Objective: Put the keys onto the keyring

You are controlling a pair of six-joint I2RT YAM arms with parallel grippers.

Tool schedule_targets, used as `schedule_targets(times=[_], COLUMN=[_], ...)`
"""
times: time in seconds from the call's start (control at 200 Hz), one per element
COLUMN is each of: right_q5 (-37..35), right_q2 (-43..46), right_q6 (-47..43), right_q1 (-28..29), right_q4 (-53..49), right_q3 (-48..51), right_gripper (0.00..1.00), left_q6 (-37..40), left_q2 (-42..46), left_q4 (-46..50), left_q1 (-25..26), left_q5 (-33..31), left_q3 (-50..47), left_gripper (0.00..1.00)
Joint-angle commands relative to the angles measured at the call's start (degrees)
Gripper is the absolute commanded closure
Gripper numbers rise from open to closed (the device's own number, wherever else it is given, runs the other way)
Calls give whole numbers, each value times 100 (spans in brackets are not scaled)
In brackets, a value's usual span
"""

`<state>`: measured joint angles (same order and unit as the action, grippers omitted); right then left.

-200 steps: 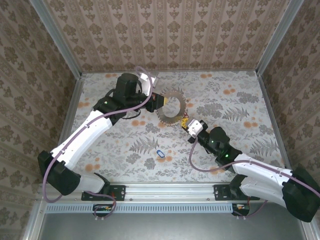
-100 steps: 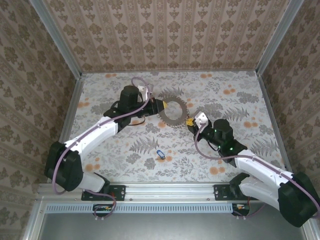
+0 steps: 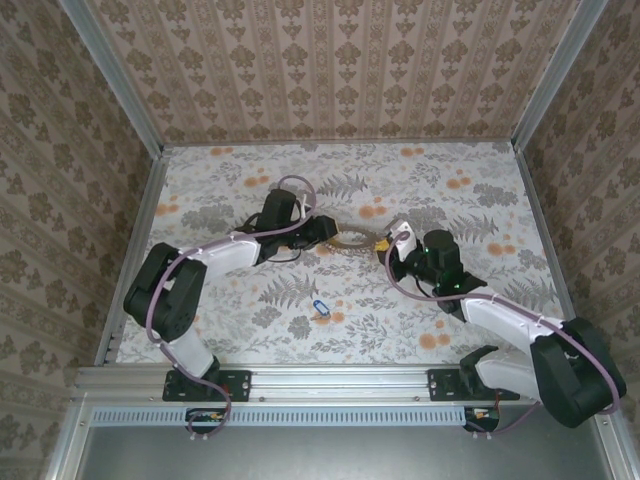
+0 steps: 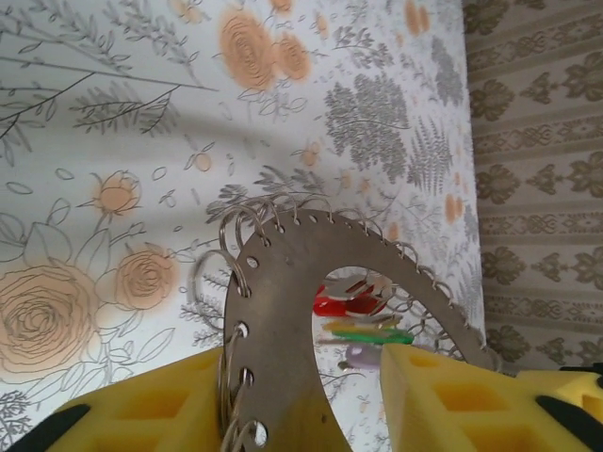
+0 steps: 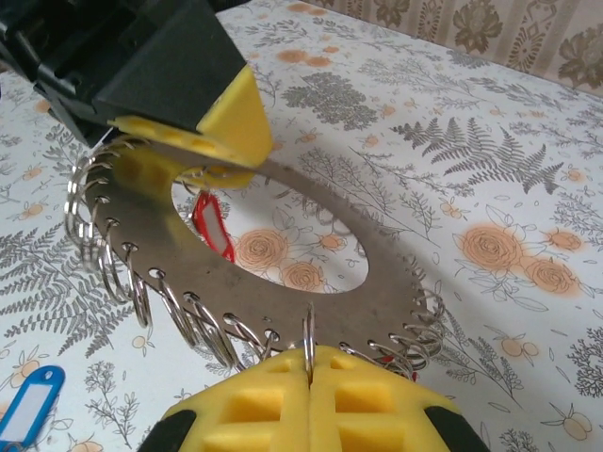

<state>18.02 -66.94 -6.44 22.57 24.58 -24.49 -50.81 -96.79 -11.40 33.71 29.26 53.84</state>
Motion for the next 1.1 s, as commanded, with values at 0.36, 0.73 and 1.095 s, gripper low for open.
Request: schedule_targets(times=[0.36, 0.73, 1.095], right_q5=[-778, -3348, -686], right_q2=[-161, -1006, -667], right_q6=[-723, -3318, -1951], right_q1=[169, 1654, 853], right_q4=[-568, -1034, -635], right_q3=[-769, -1341, -1201], right_gripper=[100, 100, 100], left_q6=[1089, 1701, 2644], left_q2=[622, 1891, 2631], left_q4=[829, 639, 78], left_q1=[-5, -71, -291], left_q5=[-1234, -2468, -2267], left_q3=[-110, -535, -915], left_gripper=[32, 32, 34])
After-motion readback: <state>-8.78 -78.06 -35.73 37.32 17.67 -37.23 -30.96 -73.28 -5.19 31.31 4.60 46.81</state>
